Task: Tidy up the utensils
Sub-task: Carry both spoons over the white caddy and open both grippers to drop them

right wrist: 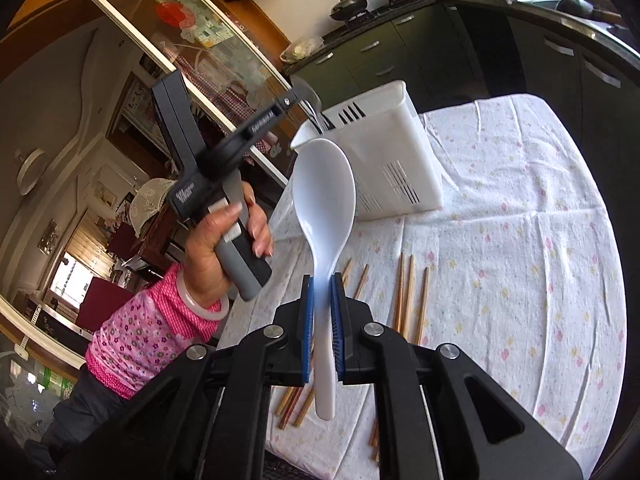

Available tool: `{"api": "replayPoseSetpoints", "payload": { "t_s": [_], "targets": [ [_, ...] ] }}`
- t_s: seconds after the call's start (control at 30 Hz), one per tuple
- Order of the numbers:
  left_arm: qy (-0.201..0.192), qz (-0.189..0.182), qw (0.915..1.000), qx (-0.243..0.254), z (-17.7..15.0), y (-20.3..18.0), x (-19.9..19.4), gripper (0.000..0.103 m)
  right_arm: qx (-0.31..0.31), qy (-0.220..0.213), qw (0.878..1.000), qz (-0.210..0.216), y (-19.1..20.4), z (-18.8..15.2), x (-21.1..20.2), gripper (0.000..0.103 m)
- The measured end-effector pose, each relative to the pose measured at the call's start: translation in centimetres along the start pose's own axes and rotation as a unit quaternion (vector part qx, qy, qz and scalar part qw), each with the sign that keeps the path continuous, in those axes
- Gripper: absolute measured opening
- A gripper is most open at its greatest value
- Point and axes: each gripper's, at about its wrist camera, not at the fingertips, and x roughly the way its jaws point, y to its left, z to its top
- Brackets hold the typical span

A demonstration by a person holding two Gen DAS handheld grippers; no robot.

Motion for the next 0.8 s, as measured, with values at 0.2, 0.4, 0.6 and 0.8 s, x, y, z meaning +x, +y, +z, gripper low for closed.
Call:
{"api": "replayPoseSetpoints", "payload": {
  "t_s": [0.2,0.4,0.6,0.8],
  "targets": [
    [0.010,-0.007,0.9997,-0.021,-1.1,1.5,-3.4,0.032,-0.051,-0.166,0.984,-0.044,2.4,7.4,-1.2,0.009],
    [0.035,-0.033,0.9987,-0.019,-3.1,2.3,-8.1,0.039,-0.078,-0.274,0.952,-0.110,2.1,12.0,3.2,0.009],
    [0.064,-0.033,0.9973,-0.015,-4.8,3.5,-10.3,0.040,-0.090,-0.254,0.952,-0.146,0.7,12.6,9.8,0.009],
    [0.108,-0.030,0.9932,-0.031,-6.1,4.5,-9.8,0.041,-0.108,-0.227,0.954,-0.165,-1.0,9.6,12.4,0.010]
  ]
}}
